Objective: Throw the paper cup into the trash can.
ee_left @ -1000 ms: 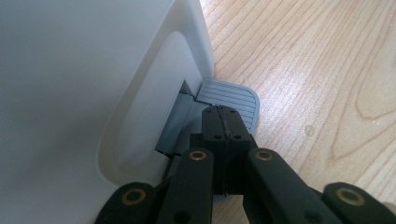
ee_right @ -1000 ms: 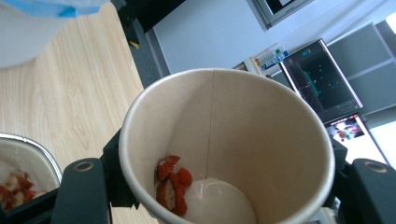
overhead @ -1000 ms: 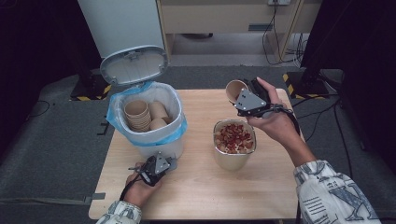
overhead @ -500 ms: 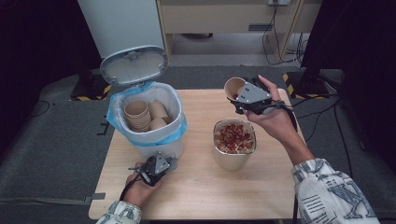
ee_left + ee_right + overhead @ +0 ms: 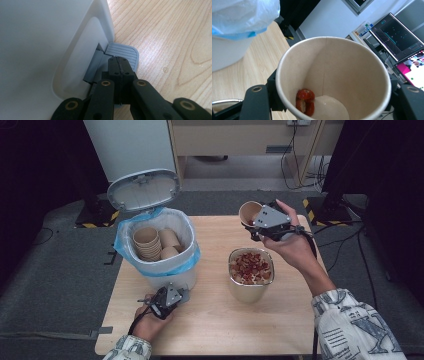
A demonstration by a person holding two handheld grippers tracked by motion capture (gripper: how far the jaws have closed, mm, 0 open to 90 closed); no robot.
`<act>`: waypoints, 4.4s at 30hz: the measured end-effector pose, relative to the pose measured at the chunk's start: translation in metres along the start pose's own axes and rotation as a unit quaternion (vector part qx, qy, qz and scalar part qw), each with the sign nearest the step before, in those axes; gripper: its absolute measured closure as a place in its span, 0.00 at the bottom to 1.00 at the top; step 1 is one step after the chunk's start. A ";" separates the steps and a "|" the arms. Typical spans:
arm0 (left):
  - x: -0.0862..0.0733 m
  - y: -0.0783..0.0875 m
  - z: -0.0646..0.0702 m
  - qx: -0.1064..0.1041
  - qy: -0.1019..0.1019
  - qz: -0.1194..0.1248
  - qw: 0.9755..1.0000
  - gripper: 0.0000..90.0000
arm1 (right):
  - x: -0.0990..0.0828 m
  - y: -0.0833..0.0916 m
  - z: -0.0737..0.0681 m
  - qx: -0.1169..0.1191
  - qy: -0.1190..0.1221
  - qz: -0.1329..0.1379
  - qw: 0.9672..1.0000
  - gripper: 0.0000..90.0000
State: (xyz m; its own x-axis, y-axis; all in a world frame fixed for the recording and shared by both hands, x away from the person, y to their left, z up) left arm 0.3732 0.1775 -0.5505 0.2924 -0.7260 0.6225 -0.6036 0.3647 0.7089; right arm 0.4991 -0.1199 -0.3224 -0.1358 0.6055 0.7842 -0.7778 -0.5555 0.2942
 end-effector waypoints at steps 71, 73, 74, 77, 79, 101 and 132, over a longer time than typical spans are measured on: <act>0.000 0.000 -0.001 -0.001 0.001 0.002 1.000 0.99 | 0.109 -0.061 -0.045 0.124 -0.179 0.068 0.974 0.33; 0.000 0.000 -0.001 -0.001 0.001 0.002 1.000 1.00 | 0.111 -0.063 -0.048 0.127 -0.184 0.070 0.972 0.33; 0.000 0.000 -0.001 -0.001 0.001 0.002 1.000 1.00 | 0.112 -0.064 -0.049 0.129 -0.187 0.071 0.971 0.33; 0.000 0.000 -0.001 -0.001 0.001 0.002 1.000 1.00 | 0.115 -0.067 -0.053 0.133 -0.189 0.072 0.970 0.33; 0.000 0.000 -0.001 -0.001 0.001 0.002 1.000 1.00 | 0.117 -0.070 -0.056 0.137 -0.194 0.073 0.969 0.33; 0.000 0.000 -0.001 -0.001 0.001 0.002 1.000 1.00 | 0.130 -0.092 -0.089 0.174 -0.215 0.073 0.958 0.32; 0.000 0.000 -0.001 -0.002 0.001 0.002 1.000 0.99 | 0.129 -0.108 -0.122 0.209 -0.217 0.055 0.952 0.32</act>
State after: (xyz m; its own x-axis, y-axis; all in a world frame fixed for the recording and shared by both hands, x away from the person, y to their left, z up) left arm 0.3738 0.1782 -0.5505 0.2921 -0.7228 0.6263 -0.6019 0.3699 0.7077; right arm 0.4911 0.0880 -0.3196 0.1348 0.2893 0.9477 -0.4490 -0.8348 0.3187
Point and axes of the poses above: each handheld gripper's, and its own axes: y roughly backward along the jaws, x roughly out of its top, z roughly to its right, the point moved 5 cm from there along -y, roughly forward along the jaws, and after that the axes turned 6 degrees about -y, right-handed, at the moved point
